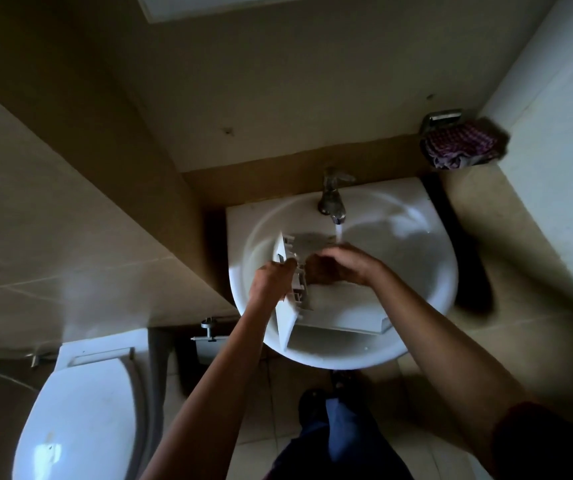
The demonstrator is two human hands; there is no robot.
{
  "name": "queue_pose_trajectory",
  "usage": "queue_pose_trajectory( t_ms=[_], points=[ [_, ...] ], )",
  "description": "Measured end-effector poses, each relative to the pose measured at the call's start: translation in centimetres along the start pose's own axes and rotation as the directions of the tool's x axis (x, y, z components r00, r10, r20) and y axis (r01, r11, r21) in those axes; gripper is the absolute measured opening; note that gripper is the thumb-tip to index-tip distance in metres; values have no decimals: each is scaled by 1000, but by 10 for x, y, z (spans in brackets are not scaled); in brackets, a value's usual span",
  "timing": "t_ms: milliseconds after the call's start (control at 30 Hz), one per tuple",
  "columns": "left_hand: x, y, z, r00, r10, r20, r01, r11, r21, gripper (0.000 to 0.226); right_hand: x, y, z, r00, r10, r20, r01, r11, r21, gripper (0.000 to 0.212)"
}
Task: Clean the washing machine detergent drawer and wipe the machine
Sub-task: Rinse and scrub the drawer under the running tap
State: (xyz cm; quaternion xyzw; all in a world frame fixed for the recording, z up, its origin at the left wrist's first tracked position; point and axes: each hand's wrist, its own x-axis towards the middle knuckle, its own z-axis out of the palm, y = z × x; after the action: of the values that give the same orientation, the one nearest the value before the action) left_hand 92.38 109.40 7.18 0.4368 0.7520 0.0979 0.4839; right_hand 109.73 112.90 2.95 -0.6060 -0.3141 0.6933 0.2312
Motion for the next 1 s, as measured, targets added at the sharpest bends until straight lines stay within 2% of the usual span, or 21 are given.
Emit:
queue_pose_trajectory(
  t_ms=[33,100,133,200,233,333,433,500,600,700,767,800,867,933,967,1000],
  points=[
    [3,-1,2,1000,-9,0,9,1000,0,50,-6,5,7,990,-128,-64,123,989,-84,17],
    [3,-3,3,1000,18,-4,-18,999,33,51,-19,25,21,893,-392,-220,330,904,-272,20],
    [1,-1,3,1000,19,1,-19,999,40,50,-29,34,29,850,-490,-193,398,838,-374,23],
    [-1,0,3,1000,-4,-4,4,1000,-14,39,-37,52,41,804,-594,-45,449,654,-608,35],
    [2,0,4,1000,-16,-7,15,999,-46,33,-38,58,44,797,-604,9,429,554,-714,42],
    [6,-3,4,1000,-11,-1,11,998,70,35,-36,71,44,777,-627,53,324,327,-888,59],
    [10,-4,9,998,43,-44,-39,995,87,45,-31,87,29,761,-642,99,301,213,-929,71],
    [6,0,11,999,11,-32,-11,1000,-13,44,-32,97,14,722,-679,132,323,162,-933,71],
    [-1,1,15,999,-5,-36,5,1000,-6,42,-30,104,-13,713,-681,167,337,123,-934,66],
    [0,3,20,999,24,-25,-23,998,56,45,-26,104,-41,765,-637,94,286,205,-936,77],
    [-1,5,20,1000,-10,-7,10,1000,-18,33,-22,98,-47,718,-696,35,348,315,-883,62],
    [1,4,21,1000,-11,-20,11,999,-33,32,-20,90,-44,691,-721,-48,390,428,-816,45],
    [-2,5,21,999,28,-33,-29,999,-31,36,-9,66,-35,710,-656,-255,410,681,-607,22],
    [0,3,22,997,79,-22,-77,996,51,42,9,37,-25,823,-426,-376,347,901,-261,13],
    [2,4,23,997,76,-8,-75,995,63,42,19,25,-21,889,-260,-377,278,961,-5,12],
    [2,4,21,996,86,1,-86,992,96,42,28,13,-18,942,-103,-320,187,951,246,12]
  ],
)
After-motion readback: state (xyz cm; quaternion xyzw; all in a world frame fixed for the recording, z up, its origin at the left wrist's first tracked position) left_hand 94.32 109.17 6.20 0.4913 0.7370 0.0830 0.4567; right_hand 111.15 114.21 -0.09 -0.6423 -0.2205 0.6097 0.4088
